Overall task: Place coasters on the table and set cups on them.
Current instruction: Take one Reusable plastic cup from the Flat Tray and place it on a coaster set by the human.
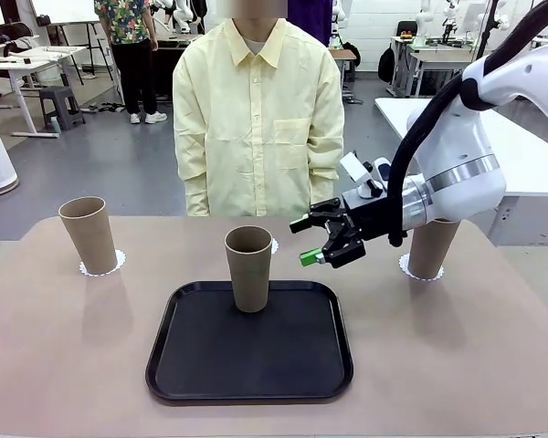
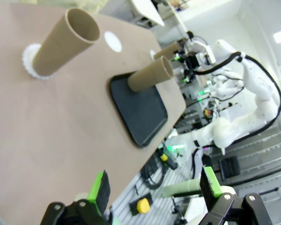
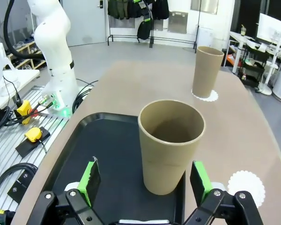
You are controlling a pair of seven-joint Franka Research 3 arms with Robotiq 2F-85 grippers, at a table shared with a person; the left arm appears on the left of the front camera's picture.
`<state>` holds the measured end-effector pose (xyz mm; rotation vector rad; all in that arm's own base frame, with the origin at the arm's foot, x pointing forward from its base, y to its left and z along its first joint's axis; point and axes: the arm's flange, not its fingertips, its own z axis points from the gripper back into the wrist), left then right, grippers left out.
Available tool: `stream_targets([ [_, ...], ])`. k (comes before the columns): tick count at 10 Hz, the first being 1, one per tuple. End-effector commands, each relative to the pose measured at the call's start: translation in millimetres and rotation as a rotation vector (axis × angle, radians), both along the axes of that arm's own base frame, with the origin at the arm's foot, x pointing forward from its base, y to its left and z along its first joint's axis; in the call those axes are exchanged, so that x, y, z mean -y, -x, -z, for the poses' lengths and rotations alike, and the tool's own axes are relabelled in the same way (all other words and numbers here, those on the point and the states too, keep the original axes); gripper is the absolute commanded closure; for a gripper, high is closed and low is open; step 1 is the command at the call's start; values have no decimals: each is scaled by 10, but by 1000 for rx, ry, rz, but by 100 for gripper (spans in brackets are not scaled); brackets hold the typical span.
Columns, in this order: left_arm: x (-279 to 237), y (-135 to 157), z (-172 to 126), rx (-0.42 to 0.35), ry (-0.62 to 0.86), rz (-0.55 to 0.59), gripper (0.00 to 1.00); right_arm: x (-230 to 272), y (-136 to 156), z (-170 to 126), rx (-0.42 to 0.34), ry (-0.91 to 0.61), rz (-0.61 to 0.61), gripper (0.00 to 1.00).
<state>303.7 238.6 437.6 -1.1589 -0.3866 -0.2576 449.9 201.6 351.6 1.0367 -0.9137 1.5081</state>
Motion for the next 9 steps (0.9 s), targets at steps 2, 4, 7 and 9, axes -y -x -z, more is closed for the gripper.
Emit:
stream_targets([
  [2, -7, 13, -19, 7, 10, -1, 0, -183, 32, 276, 47, -26, 41, 0],
  [4, -7, 13, -19, 7, 10, -1, 0, -259, -25, 451, 70, 4, 108, 0],
  [7, -7, 13, -19, 7, 10, -1, 0, -286, -64, 560, 65, 22, 147, 0],
  [9, -7, 13, -19, 7, 10, -1, 0, -317, -76, 623, 47, 16, 148, 0],
])
